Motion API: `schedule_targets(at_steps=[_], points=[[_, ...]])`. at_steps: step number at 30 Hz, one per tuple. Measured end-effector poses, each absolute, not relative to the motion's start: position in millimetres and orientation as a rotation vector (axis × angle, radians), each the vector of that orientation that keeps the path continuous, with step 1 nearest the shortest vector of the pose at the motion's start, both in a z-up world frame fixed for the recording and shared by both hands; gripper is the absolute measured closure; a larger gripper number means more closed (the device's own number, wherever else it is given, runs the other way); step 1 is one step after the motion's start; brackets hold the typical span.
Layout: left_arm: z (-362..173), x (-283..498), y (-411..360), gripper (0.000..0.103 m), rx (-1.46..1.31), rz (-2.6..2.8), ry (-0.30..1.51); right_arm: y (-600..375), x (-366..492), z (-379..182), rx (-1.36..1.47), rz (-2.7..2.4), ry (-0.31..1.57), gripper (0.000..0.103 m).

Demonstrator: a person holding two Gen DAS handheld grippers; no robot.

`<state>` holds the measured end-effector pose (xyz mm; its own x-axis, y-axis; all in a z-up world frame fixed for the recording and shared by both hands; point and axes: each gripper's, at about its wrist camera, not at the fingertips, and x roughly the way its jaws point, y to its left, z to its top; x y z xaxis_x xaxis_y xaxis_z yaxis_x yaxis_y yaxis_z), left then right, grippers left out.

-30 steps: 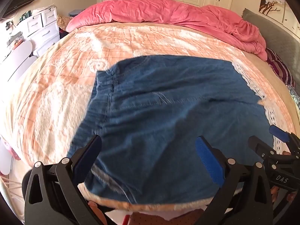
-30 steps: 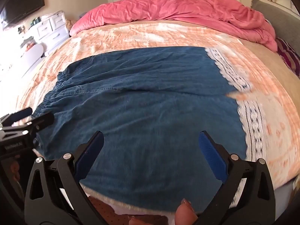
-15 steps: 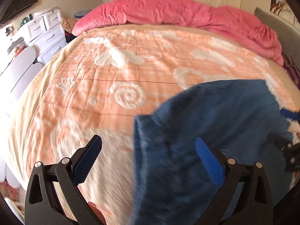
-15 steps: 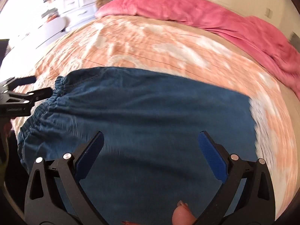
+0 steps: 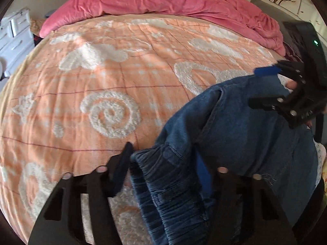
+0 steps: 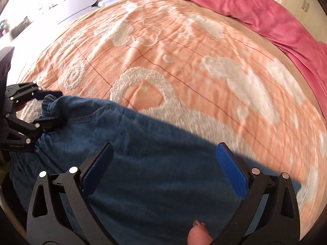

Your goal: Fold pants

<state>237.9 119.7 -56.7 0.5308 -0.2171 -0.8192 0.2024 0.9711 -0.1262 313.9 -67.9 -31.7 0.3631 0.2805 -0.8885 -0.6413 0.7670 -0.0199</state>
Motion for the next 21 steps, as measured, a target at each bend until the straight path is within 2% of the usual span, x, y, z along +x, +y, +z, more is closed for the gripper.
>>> schedule_targets(at_steps=[2, 4, 7, 9, 10, 12, 13, 15, 21], points=[[-55, 236, 118, 0.064, 0.003, -0.26, 0.965, -58, 320, -33, -0.428, 0.656, 1.042, 0.008], [-52, 233, 120, 0.068, -0.008, -0.267, 0.956, -49, 322, -34, -0.466, 0.692, 1.037, 0.009], [-48, 230, 125, 0.07, -0.015, -0.266, 0.928, -31, 324, -41, -0.553, 0.758, 1.049, 0.025], [-41, 230, 128, 0.071, -0.024, -0.258, 0.903, -25, 324, -47, -0.568, 0.791, 1.071, 0.049], [-38, 228, 129, 0.071, -0.023, -0.253, 0.887, -23, 323, -49, -0.541, 0.818, 1.09, 0.056], [-35, 228, 128, 0.071, 0.0, -0.241, 0.868, -21, 315, -46, -0.515, 0.846, 1.069, 0.088], [-35, 228, 127, 0.071, 0.018, -0.226, 0.864, -20, 308, -43, -0.506, 0.846, 1.046, 0.093], [-35, 227, 127, 0.071, 0.034, -0.21, 0.856, -24, 297, -36, -0.481, 0.832, 1.01, 0.099], [-18, 206, 132, 0.071, 0.018, -0.247, 0.76, -49, 244, 7, -0.315, 0.787, 0.901, 0.1]])
